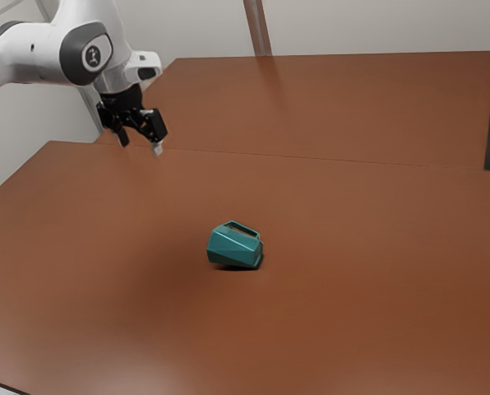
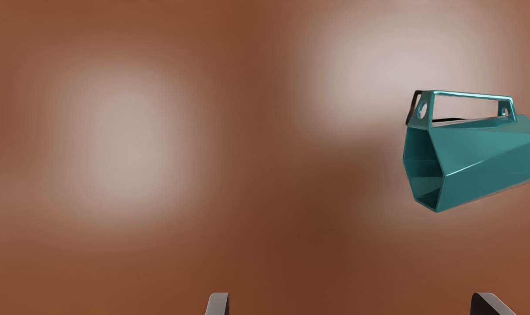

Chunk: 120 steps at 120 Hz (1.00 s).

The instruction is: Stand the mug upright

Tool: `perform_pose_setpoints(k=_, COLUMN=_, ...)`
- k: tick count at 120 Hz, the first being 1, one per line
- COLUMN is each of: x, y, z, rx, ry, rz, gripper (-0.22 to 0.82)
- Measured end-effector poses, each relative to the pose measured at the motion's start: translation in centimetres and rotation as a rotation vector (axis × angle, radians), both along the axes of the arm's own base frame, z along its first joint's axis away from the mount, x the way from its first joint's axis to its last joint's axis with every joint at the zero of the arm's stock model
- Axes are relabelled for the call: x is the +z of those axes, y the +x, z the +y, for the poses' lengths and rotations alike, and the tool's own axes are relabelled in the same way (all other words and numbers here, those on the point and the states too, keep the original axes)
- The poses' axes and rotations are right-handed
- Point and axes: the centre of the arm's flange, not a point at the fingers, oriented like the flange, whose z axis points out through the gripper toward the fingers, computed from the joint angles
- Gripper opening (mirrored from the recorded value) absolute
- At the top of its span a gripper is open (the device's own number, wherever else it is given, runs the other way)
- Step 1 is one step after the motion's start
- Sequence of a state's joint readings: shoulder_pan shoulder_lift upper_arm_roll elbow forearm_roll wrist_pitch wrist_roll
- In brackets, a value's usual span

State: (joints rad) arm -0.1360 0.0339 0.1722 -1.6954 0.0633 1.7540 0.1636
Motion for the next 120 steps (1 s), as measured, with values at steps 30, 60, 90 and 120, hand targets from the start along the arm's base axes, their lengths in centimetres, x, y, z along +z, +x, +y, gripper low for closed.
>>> perform_pose_setpoints(k=30, x=-0.7, y=-1.6, z=1.7, rx=-0.009, ry=-0.011, rz=-0.057, gripper=0.6)
perform_pose_setpoints(k=60, x=-6.9, y=-2.3, z=-3.2, rx=-0.038, ry=-0.191, rz=-0.142, gripper=0.6)
perform_pose_setpoints(k=90, x=-12.4, y=-2.9, z=-3.9, rx=0.213, ry=-0.461, rz=-0.312, gripper=0.6)
perform_pose_setpoints(k=120, x=-17.2, y=-4.2, z=-6.1, rx=0.454, ry=-0.624, rz=-0.339, gripper=0.6)
